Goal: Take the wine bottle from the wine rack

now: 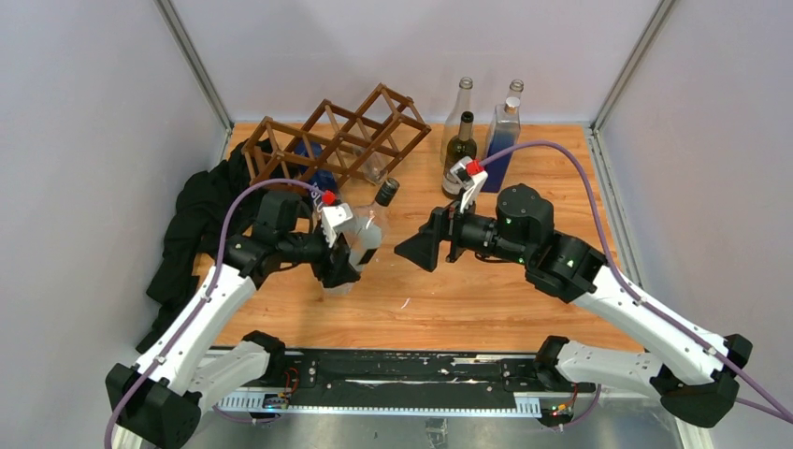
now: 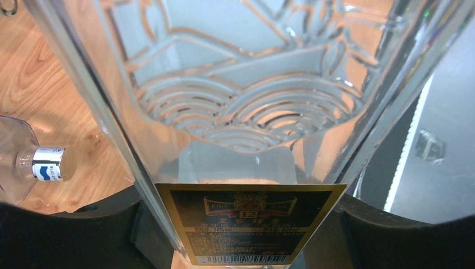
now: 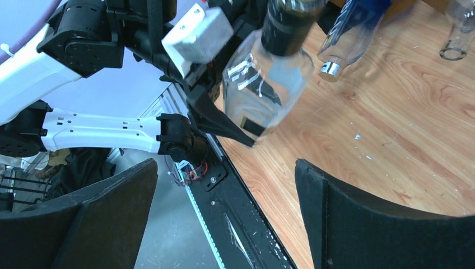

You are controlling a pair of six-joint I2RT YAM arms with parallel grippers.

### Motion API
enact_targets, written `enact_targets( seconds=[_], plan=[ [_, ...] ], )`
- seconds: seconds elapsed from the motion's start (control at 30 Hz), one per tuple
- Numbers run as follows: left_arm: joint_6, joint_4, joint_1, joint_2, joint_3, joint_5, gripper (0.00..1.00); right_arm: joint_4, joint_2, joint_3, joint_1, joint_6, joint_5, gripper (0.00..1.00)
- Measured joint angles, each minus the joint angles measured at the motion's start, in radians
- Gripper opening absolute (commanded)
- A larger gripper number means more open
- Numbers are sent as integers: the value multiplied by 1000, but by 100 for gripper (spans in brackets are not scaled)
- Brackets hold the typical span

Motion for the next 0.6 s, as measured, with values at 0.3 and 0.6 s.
enact_targets(
  seconds=[0.3,0.6],
  plan=[
    [-112,22,44,16,83,170,0,15,-35,-32,-3,-14,-6,98],
    [-129,-38,44,56,131,372,0,161,172,-18,-4,-15,-146,99]
  ],
)
